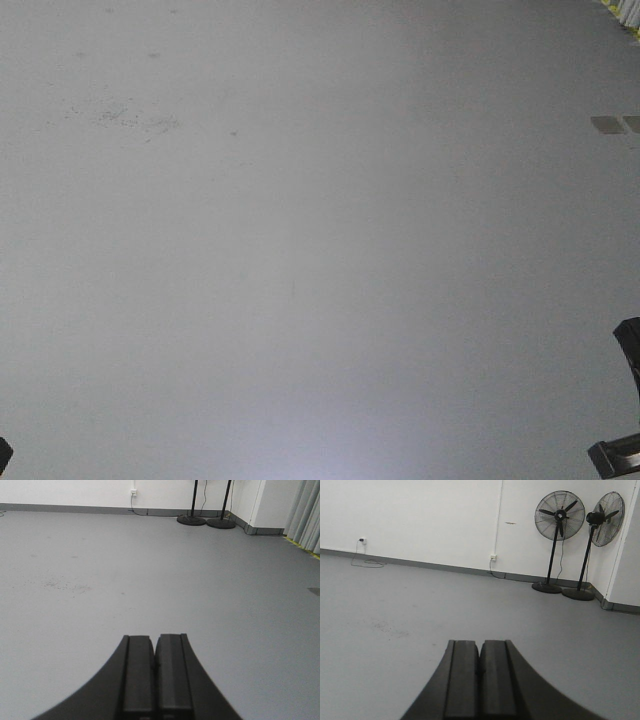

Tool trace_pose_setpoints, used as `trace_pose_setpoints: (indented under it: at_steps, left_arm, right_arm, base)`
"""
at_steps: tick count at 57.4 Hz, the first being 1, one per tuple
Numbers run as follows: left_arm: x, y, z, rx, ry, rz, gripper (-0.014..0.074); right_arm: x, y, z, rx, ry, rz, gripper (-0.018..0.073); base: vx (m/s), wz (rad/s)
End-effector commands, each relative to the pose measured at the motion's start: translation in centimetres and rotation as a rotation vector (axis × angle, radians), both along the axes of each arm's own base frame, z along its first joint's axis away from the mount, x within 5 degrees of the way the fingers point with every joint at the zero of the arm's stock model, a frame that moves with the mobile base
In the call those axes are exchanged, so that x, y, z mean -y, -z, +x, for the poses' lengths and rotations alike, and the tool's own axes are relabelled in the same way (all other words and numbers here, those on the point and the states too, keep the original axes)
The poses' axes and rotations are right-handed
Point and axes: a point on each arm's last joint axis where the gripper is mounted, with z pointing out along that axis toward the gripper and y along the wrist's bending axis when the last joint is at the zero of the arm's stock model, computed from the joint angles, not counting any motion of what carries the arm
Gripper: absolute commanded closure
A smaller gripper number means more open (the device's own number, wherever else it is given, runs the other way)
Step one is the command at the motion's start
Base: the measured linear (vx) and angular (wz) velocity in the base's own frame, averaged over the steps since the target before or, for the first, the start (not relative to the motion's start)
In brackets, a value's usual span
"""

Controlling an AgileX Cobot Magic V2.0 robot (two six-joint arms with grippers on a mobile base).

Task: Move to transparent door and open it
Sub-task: 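Drive the base across the grey floor toward the glass sliding door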

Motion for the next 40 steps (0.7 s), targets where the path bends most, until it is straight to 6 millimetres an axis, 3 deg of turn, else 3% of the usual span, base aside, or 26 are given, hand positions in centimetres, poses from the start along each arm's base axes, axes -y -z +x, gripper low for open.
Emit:
trace_pose_setpoints:
  at_steps: [1,40]
  left_arm:
    - [0.03,0.22,0.13,0.065,0.001,-0.018,0.0596]
    - [0.03,0.22,0.13,0.065,0.001,-0.018,0.0596]
  right_arm:
    - [0.09,-0.41,-0.08,0.086,0.009,0.013,0.0557]
    - [0.09,-0.41,-0.08,0.086,0.009,0.013,0.0557]
  base:
    - [0.0,0.0]
    - [0.02,0.07]
